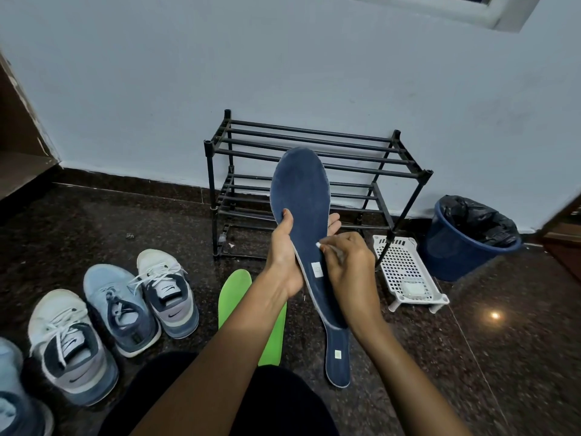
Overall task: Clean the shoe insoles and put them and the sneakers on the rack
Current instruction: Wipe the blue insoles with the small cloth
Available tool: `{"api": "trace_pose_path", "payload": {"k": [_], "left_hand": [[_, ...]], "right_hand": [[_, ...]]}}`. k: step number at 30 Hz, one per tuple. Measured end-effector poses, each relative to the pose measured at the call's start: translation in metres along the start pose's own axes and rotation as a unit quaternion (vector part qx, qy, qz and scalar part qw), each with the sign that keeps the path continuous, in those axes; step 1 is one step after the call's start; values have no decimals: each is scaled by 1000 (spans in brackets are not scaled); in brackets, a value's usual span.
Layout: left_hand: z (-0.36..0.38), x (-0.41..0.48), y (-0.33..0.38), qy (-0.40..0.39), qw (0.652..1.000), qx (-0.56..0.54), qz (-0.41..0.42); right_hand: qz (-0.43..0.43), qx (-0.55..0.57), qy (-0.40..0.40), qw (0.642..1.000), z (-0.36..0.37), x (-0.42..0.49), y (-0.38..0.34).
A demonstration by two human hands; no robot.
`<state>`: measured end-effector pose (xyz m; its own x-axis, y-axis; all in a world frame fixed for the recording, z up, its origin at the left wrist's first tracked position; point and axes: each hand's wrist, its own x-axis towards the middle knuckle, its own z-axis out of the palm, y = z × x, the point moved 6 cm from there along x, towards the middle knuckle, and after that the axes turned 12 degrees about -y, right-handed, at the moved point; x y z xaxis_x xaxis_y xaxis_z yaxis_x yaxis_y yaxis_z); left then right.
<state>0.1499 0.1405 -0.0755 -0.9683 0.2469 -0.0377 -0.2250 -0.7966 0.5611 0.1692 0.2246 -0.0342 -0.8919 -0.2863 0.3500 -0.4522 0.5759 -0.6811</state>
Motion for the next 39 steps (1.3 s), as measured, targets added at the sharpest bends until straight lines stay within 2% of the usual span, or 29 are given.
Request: {"api": "trace_pose_path", "payload": {"k": [5,14,21,28,34,39], "left_hand": [[-4,2,0,8,1000,-15,12],[-1,2,-4,9,1000,1,-4],[-8,4,0,30,999,-16,21],[-5,3,-2,25,1000,9,-5],[-8,4,-3,31,1000,2,-1],[-4,3,-6,21,999,18,-23]], "right_hand": [[4,19,-59,998,12,-18,-1],[38,24,9,999,-8,5,6],[0,2,-43,999,11,-17,-4],[18,17,-14,1000,0,0,0],[21,47,-50,997,9,-12,-2],[28,53,-17,998,-3,-4,-2]]}}
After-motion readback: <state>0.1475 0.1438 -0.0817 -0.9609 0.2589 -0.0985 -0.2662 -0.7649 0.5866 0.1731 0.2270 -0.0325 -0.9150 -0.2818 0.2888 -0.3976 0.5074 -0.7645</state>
